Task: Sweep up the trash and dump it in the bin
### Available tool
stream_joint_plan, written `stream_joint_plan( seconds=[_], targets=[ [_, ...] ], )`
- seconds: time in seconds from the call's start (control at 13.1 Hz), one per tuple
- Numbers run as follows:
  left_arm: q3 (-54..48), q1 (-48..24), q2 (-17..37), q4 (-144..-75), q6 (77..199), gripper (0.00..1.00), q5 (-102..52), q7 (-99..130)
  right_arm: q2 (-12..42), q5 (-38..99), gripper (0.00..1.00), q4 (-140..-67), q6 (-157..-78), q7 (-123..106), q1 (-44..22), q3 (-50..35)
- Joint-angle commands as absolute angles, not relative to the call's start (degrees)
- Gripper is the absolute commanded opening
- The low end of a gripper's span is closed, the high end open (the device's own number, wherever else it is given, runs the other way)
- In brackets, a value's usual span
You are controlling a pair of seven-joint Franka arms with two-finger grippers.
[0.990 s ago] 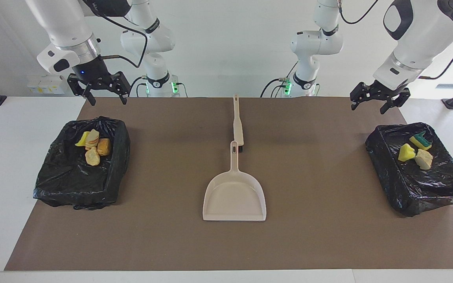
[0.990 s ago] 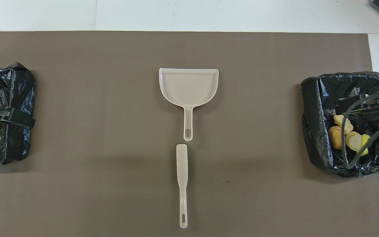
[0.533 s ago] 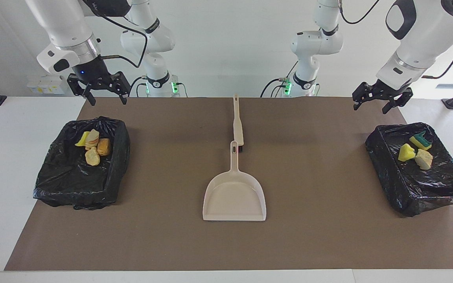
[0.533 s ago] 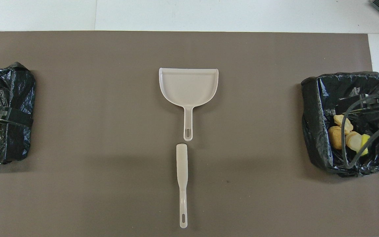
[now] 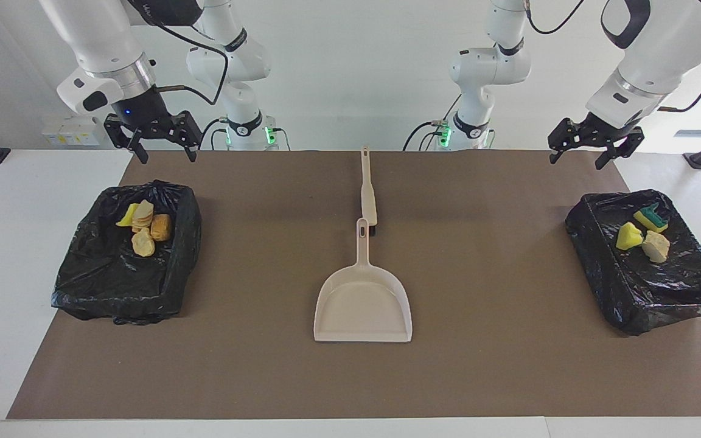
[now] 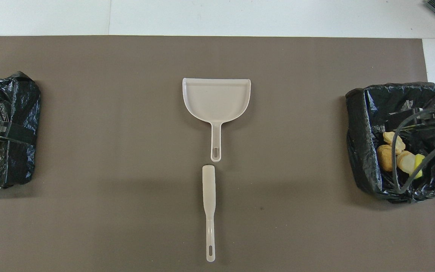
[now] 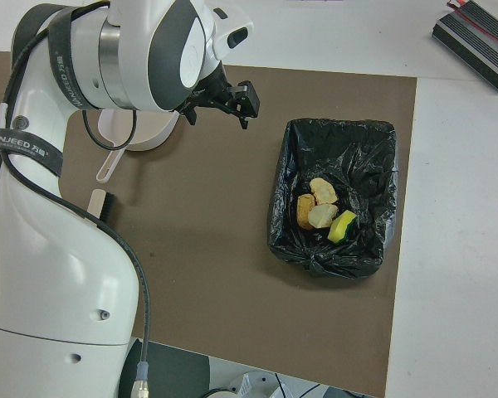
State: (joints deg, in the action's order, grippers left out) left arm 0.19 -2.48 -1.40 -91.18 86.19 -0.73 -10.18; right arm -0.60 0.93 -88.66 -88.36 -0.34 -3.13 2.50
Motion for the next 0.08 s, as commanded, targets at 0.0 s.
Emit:
stream_joint_plan(
  seconds=[0.0],
  targets=[
    [-0.62, -1.67, -0.35, -89.47, 84.72, 1.00, -0.09, -10.37, -1.05, 1.93, 1.00, -89.12, -88.51, -1.05, -2.37, 2.20]
  ],
)
